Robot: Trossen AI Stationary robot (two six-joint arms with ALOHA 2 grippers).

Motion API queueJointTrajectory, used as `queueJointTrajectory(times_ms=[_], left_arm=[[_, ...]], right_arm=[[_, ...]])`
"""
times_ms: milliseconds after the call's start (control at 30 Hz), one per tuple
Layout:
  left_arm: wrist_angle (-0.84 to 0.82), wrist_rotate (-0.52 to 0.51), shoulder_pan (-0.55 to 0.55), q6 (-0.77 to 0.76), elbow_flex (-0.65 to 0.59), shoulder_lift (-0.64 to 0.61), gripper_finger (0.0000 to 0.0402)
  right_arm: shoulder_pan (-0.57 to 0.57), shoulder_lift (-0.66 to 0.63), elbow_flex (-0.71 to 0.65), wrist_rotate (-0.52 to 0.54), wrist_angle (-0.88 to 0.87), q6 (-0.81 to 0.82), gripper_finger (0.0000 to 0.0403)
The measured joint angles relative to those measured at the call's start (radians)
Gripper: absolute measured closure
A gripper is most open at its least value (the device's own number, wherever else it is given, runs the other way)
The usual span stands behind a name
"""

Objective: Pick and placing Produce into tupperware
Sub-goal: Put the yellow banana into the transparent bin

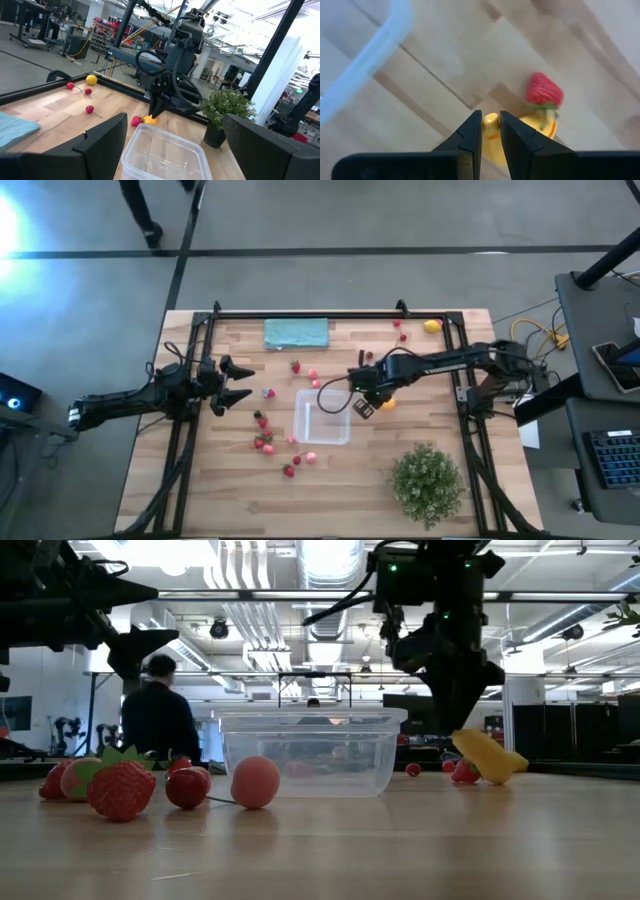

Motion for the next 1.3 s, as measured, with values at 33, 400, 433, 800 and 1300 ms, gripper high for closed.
queueJointTrajectory(times_ms=[33, 400, 433, 800, 1300], left_arm=[[0.0, 0.0, 0.0, 0.0, 0.0, 0.0, 0.0088], [0.0, 0.0, 0.0, 0.0, 0.0, 0.0, 0.0088], [0.0, 0.0, 0.0, 0.0, 0.0, 0.0, 0.0088], [0.0, 0.0, 0.0, 0.0, 0.0, 0.0, 0.0088], [0.001, 0.0, 0.0, 0.0, 0.0, 0.005, 0.0088]], right_arm=[[0.0, 0.016, 0.011, -0.005, -0.003, -0.004, 0.0345], [0.0, 0.126, 0.06, -0.015, -0.029, -0.066, 0.0344], [0.0, 0.127, 0.058, -0.015, -0.029, -0.069, 0.0344], [0.0, 0.103, 0.098, 0.01, -0.045, -0.077, 0.0344], [-0.003, 0.102, 0.124, 0.03, -0.055, -0.081, 0.0344]])
